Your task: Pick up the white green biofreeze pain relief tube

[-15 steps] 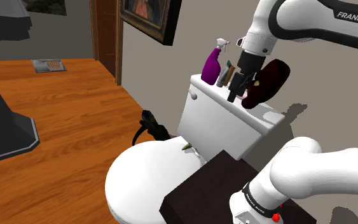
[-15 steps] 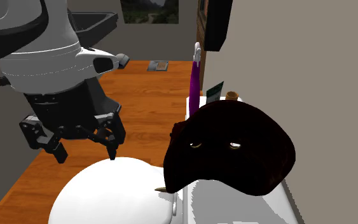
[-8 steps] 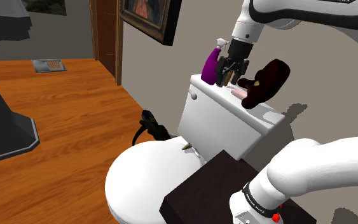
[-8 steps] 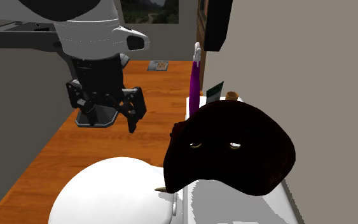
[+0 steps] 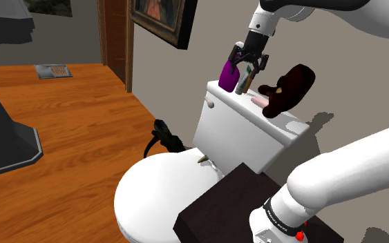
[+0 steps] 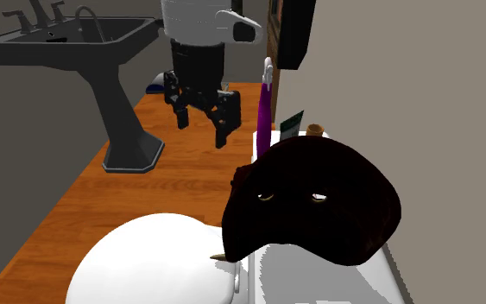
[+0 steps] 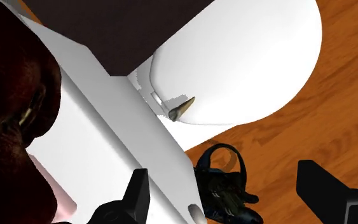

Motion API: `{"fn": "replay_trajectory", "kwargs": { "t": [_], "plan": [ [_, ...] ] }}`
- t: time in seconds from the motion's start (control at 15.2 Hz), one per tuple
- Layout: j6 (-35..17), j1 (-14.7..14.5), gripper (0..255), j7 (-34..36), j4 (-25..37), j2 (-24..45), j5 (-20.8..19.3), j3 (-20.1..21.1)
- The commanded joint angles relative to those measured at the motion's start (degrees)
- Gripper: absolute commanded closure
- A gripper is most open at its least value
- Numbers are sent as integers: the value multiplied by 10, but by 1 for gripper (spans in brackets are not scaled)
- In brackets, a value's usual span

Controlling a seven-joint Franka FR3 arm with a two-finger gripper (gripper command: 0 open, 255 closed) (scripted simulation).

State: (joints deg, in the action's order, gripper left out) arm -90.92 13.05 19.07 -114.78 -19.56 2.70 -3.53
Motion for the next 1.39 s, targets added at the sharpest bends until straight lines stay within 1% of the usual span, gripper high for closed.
{"fn": "replay_trajectory", "kwargs": {
  "t": [0.0, 0.66, 0.73, 1.19, 1.32],
  "plan": [
    [1, 15, 0, 39, 37, 34, 2, -8],
    [31, 84, 0, 207, 213, 167, 20, -67],
    [32, 86, 0, 212, 218, 170, 21, -69],
    [-29, 85, 0, 209, 146, 159, 19, -68],
    [-29, 85, 0, 209, 146, 159, 19, -68]
  ]
}}
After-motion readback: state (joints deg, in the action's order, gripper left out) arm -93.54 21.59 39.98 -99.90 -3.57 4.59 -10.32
